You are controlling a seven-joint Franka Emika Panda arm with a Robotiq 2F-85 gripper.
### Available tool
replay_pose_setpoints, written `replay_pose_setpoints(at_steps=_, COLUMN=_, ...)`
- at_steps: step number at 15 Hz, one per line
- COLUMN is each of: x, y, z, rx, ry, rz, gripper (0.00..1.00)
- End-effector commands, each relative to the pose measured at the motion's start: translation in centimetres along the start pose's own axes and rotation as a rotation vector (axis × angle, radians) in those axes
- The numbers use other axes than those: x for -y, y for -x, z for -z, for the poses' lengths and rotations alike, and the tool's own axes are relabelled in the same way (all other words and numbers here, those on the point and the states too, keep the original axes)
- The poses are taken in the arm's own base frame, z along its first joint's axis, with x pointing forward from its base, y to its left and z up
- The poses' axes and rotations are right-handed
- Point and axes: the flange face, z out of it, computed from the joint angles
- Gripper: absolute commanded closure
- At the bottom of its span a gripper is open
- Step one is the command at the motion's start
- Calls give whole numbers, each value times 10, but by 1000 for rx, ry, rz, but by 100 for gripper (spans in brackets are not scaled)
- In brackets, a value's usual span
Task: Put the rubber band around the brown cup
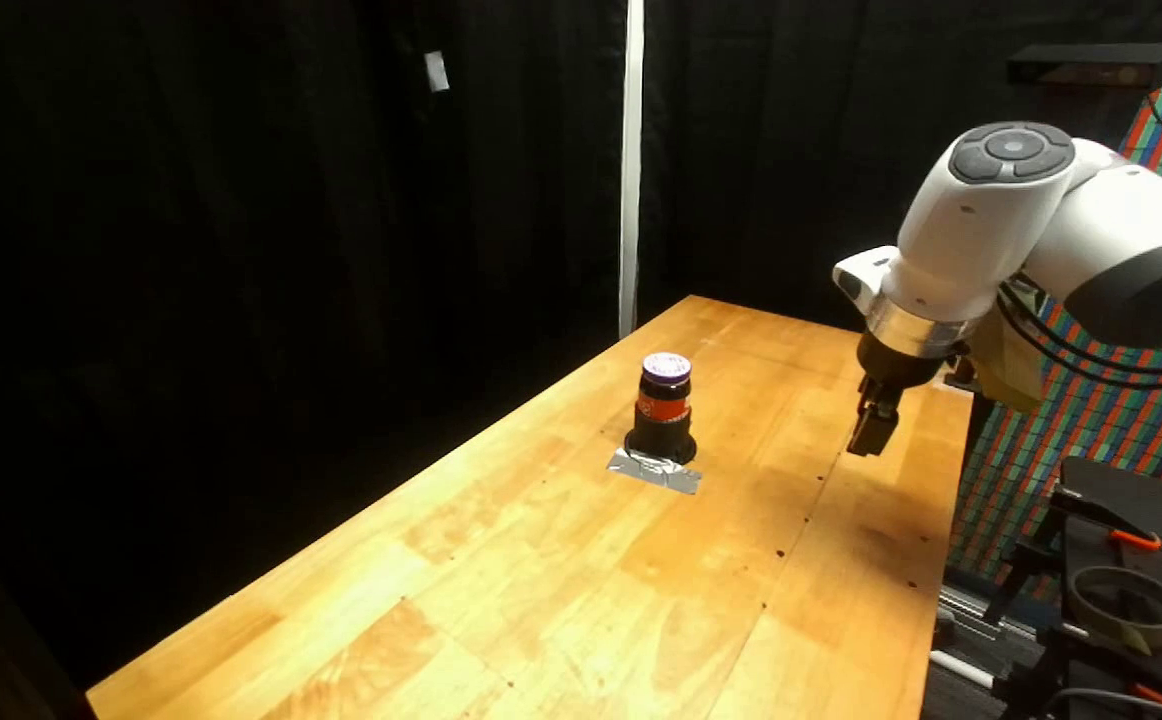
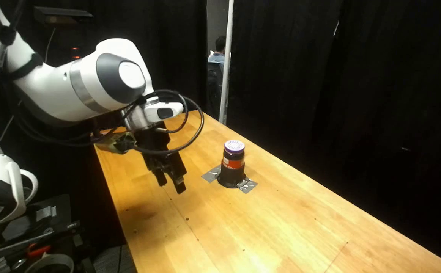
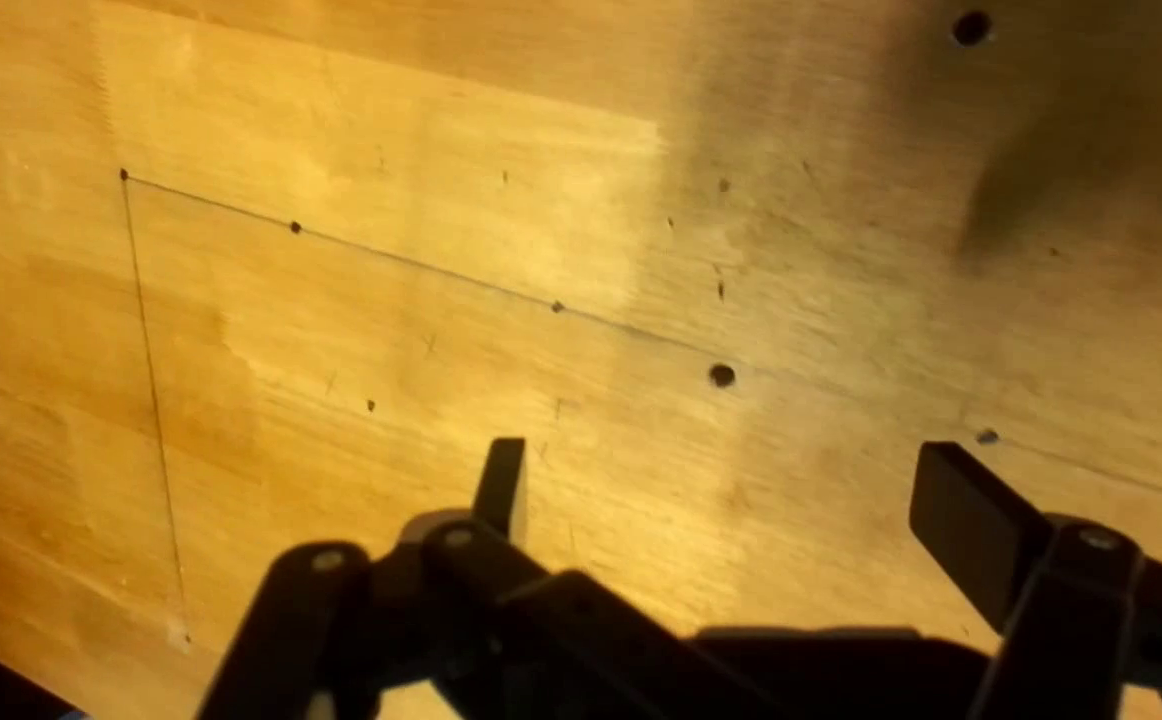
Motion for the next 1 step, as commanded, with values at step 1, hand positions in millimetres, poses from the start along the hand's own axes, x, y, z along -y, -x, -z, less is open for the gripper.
replay_pose_setpoints(at_steps=1, x=4, y=-8, z=7, rx=18, ry=-16, rz=-11, gripper=0)
